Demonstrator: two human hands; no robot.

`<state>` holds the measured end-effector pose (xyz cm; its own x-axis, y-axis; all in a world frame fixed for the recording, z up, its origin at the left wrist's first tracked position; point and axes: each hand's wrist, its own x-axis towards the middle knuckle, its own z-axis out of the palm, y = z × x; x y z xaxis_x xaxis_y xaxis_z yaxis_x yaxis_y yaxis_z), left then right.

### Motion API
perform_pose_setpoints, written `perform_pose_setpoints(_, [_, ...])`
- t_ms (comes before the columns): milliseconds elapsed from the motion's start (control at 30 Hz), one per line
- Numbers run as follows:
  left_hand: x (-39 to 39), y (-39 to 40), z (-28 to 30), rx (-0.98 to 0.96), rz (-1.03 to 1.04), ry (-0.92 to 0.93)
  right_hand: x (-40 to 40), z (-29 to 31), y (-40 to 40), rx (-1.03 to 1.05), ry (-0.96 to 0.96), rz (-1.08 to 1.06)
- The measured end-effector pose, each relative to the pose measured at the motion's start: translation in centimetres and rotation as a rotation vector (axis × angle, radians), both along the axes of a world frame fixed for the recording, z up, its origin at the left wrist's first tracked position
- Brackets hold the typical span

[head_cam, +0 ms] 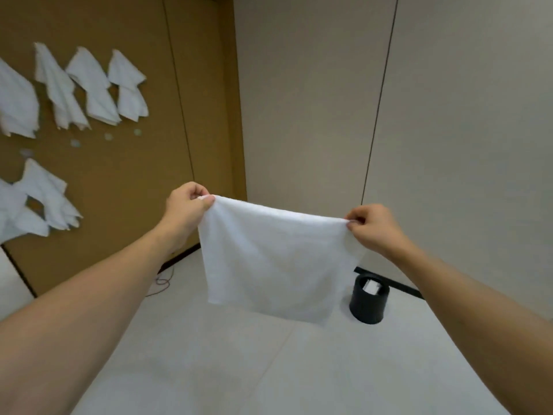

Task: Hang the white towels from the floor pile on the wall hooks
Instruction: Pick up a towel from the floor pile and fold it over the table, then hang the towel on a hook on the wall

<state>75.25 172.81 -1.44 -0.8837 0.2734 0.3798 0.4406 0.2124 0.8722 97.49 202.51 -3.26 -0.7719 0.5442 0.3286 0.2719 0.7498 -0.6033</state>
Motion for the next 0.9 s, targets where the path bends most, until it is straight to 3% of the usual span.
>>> perform_pose_setpoints(267, [-15.9,-8.3,0.3,0.014,0.17,-0.025,-21.5,0.3,-5.9,-0.21,0.203,0.123])
perform_pose_setpoints(500, [-29.5,-15.7,1.9,-0.043,0.275,-0.057,-39.8,2.0,-10.4,-0.277,0.199,0.258])
perform_pose_setpoints(900, [-47.6,-22.8,-0.4,-0.144,0.5,-0.092,-65.9,1.4,-16.1,-0.22,0.084,0.714])
